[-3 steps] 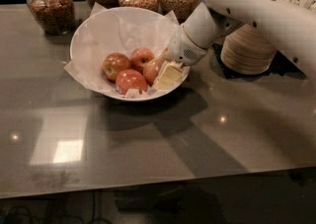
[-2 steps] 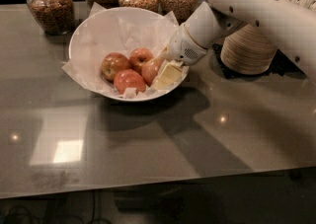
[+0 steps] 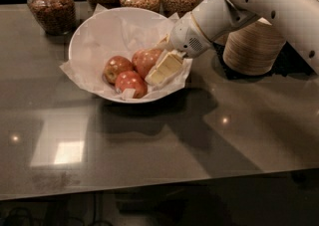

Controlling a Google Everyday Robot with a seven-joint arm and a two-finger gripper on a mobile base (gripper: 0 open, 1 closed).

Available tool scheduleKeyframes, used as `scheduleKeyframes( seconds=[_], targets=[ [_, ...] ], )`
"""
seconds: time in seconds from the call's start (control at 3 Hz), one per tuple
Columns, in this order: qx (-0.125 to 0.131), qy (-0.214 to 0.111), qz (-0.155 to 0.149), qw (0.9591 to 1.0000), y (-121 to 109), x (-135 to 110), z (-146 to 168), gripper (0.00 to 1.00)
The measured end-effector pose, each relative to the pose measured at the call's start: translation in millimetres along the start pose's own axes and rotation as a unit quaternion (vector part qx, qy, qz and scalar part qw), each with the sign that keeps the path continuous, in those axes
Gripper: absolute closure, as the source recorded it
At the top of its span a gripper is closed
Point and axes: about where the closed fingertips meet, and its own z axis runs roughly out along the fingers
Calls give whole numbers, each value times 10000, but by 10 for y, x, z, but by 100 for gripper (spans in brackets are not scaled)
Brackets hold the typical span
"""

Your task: Pick apple from white bowl

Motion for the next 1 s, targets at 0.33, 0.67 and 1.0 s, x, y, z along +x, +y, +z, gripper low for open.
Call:
scheduleKeyframes(
  seconds=[0.33,0.67,1.0],
  targets=[
    [33,-264,-64,9996,25,-205,-168,100],
    [26,-520,-248,9983,83,-443,-360,100],
    [46,-536,-577,9969,152,-703,-549,100]
  ],
)
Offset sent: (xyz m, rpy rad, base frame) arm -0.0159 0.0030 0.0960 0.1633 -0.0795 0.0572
